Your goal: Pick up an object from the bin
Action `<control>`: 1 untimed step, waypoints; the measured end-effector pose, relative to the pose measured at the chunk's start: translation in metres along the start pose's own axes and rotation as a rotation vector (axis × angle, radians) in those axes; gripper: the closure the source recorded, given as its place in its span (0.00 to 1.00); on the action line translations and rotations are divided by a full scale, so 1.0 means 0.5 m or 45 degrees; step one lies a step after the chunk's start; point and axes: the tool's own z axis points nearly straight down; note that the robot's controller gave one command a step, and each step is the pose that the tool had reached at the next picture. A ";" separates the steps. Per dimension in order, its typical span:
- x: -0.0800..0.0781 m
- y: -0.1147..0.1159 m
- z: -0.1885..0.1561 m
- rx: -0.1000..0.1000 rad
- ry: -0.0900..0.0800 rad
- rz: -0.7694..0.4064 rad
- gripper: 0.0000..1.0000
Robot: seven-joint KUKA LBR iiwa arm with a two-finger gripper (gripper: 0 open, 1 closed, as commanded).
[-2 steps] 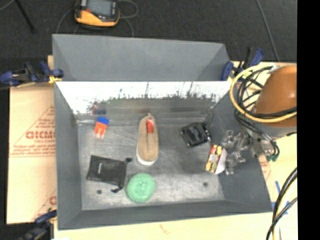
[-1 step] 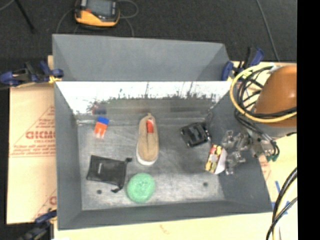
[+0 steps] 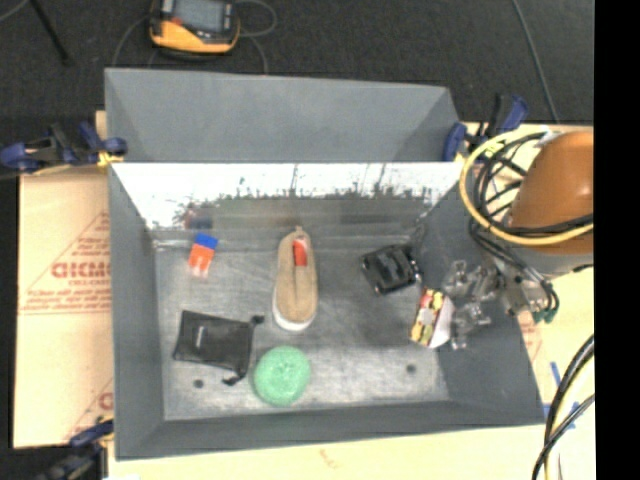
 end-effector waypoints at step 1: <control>-0.009 -0.010 -0.162 0.002 -0.001 0.002 1.00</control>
Offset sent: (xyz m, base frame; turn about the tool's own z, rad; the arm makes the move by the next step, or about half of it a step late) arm 0.0000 0.0000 0.0000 0.0000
